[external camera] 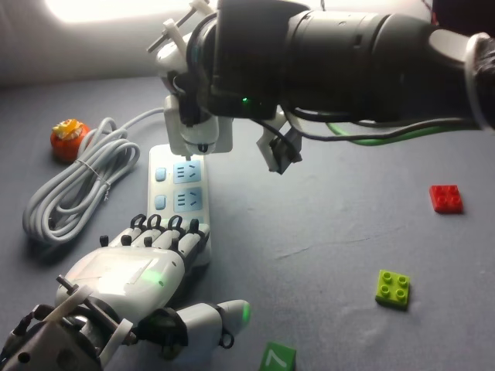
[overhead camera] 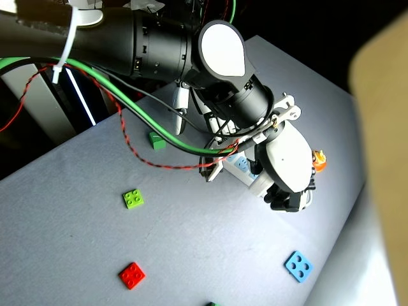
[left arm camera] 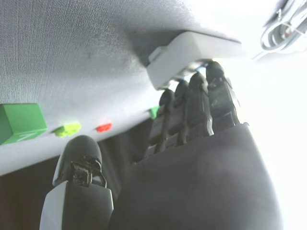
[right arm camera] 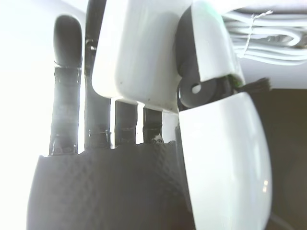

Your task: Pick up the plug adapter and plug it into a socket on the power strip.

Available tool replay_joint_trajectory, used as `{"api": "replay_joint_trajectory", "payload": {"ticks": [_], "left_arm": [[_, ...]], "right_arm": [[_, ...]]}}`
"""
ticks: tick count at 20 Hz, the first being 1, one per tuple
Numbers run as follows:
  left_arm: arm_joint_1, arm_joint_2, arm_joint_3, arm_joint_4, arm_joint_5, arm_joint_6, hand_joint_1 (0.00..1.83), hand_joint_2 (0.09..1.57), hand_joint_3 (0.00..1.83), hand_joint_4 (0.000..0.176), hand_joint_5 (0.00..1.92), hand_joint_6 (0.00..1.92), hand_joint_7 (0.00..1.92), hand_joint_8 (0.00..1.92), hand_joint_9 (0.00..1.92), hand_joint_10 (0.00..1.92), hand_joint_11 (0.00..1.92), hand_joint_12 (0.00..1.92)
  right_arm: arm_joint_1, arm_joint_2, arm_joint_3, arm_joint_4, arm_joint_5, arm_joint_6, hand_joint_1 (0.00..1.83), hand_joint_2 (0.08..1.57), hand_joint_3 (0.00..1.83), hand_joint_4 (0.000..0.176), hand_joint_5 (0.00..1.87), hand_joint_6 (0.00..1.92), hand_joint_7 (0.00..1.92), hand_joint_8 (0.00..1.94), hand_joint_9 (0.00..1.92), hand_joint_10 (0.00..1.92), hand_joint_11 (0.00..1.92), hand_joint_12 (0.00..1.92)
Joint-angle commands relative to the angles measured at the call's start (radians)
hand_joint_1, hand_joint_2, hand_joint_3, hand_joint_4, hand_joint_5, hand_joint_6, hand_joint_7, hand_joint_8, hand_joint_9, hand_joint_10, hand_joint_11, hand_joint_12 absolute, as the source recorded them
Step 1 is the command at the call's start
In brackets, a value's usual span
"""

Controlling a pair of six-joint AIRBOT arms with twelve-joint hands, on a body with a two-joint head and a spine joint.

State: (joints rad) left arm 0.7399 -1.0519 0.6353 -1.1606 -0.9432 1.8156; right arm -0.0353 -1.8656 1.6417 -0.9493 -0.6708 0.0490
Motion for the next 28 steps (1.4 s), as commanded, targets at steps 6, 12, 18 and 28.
{"api": "replay_joint_trajectory", "payload": {"ticks": [6,12,18,28], "left_arm": [[0.002,-0.005,-0.009,0.026,-0.011,-0.002,0.05,1.22,0.00,0.000,0.08,0.01,0.08,0.00,0.07,0.00,0.00,0.21],[0.002,-0.006,-0.010,0.026,-0.011,-0.001,0.00,1.24,0.00,0.000,0.07,0.00,0.07,0.00,0.06,0.00,0.00,0.19],[0.001,-0.006,-0.009,0.026,-0.011,-0.002,0.03,1.24,0.00,0.000,0.06,0.00,0.07,0.00,0.05,0.00,0.00,0.13],[-0.001,-0.006,-0.006,0.026,-0.011,-0.003,0.05,1.23,0.00,0.000,0.06,0.00,0.06,0.00,0.05,0.01,0.00,0.15]], "right_arm": [[0.001,-0.026,0.035,-0.058,0.074,-0.014,1.21,1.13,0.00,0.014,0.93,1.12,0.99,0.93,1.04,0.32,0.58,1.24],[-0.004,-0.041,0.035,-0.058,0.063,-0.031,1.22,1.12,0.00,0.012,0.96,1.09,1.01,0.89,1.05,0.33,0.59,1.22],[-0.008,-0.040,0.035,-0.058,0.069,-0.027,1.21,1.13,0.00,0.012,0.90,1.15,1.01,0.92,1.05,0.31,0.57,1.23],[-0.023,-0.040,0.035,-0.058,0.061,-0.026,1.22,1.12,0.00,0.008,0.91,1.14,1.03,0.89,1.05,0.31,0.57,1.22]]}}
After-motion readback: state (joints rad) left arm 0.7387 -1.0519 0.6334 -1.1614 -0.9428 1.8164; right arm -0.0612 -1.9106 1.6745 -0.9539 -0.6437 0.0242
